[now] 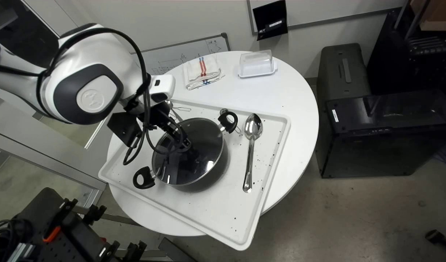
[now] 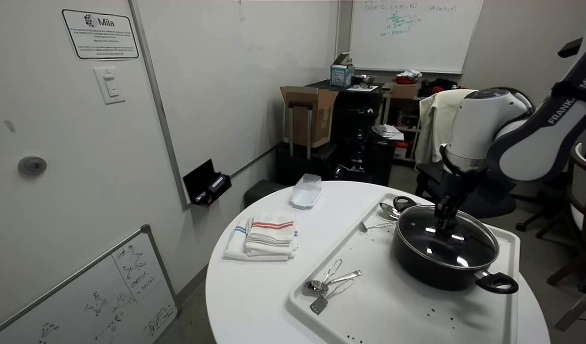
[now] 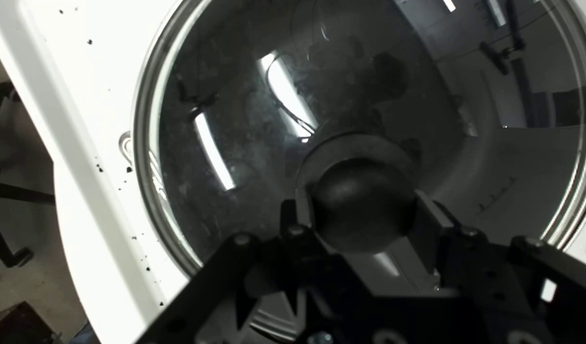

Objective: Put the lid on the pot

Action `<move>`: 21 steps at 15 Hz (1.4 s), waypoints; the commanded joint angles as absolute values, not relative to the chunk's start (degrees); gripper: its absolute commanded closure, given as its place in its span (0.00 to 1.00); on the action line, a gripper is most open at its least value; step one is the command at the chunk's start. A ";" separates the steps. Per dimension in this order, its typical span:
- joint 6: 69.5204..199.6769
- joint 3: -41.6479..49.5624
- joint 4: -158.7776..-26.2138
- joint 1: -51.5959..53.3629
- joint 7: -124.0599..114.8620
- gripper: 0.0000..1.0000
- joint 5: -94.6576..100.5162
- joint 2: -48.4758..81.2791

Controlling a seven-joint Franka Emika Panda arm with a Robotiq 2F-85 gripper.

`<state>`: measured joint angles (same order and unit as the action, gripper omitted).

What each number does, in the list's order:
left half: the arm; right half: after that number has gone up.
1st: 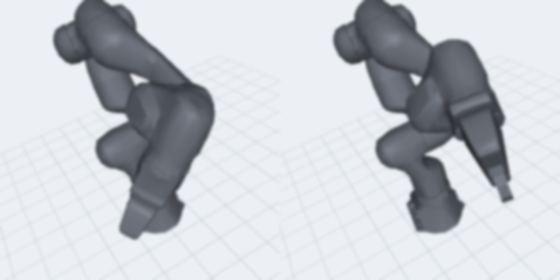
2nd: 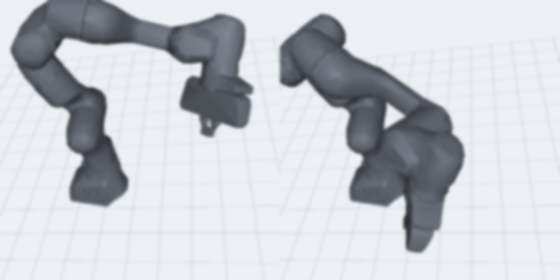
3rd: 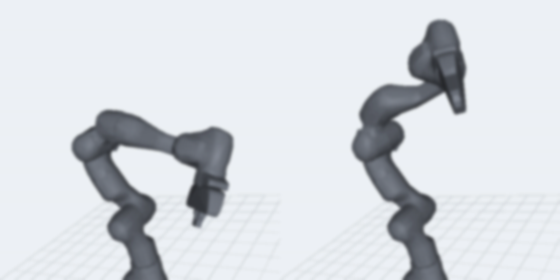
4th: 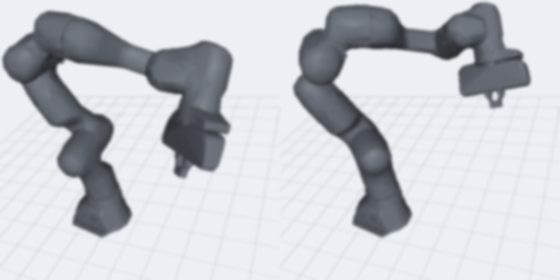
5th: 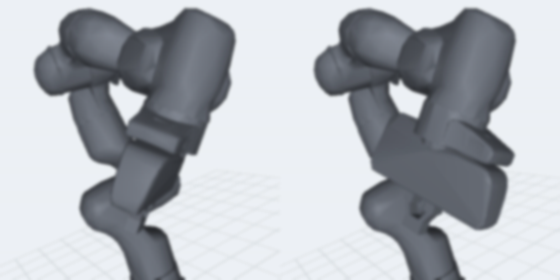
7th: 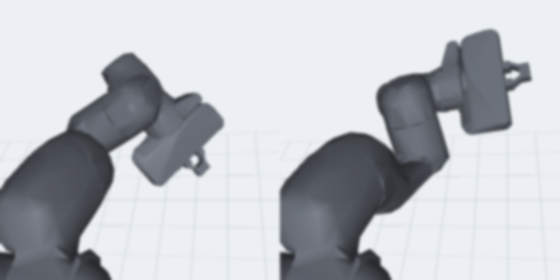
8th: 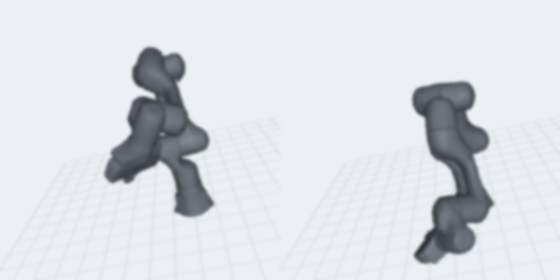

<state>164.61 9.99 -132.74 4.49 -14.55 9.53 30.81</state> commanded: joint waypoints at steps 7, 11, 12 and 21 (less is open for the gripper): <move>164.85 5.35 -133.13 0.42 -8.47 0.75 3.14 29.82; 164.49 4.27 -132.90 -0.73 -7.27 0.75 1.61 30.06; 164.39 4.37 -132.87 -0.75 -7.18 0.75 1.63 30.05; 163.45 5.11 -138.90 0.50 -4.43 0.00 4.00 21.47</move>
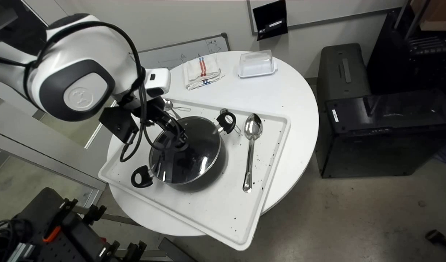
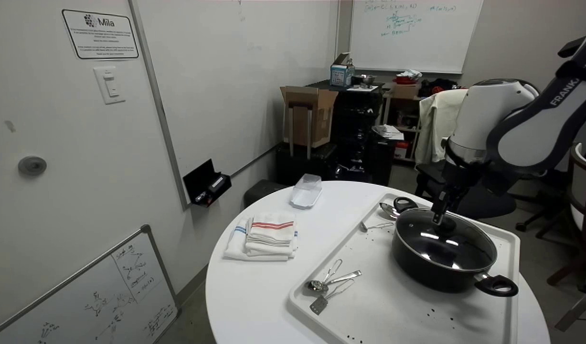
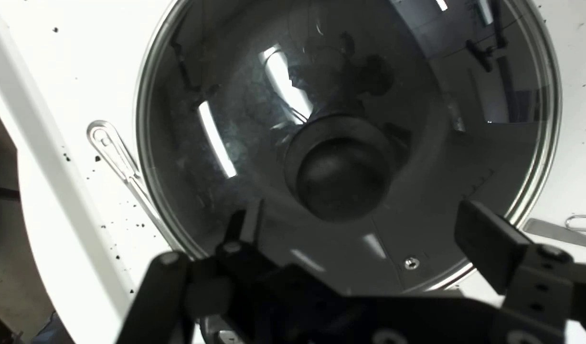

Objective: Put the lid on the pot

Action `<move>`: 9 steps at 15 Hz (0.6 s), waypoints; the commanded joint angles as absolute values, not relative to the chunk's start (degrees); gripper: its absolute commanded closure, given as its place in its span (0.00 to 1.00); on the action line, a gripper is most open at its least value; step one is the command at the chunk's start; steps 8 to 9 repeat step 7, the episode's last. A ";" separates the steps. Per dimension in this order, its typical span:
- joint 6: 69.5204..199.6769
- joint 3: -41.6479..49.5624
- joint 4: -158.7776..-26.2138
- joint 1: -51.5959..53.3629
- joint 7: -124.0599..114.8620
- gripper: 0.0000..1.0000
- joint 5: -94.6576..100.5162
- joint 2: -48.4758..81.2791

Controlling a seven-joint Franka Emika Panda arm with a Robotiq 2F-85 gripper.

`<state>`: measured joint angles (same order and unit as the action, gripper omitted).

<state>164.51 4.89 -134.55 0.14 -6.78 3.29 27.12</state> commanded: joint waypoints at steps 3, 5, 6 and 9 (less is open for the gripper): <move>162.70 5.56 -142.27 1.00 -3.50 0.00 5.46 17.19; 162.42 5.53 -144.64 1.00 -2.86 0.00 6.42 14.39; 162.40 5.53 -145.76 1.02 -2.70 0.00 6.87 13.09; 162.28 5.72 -146.91 1.27 -3.03 0.00 7.60 11.76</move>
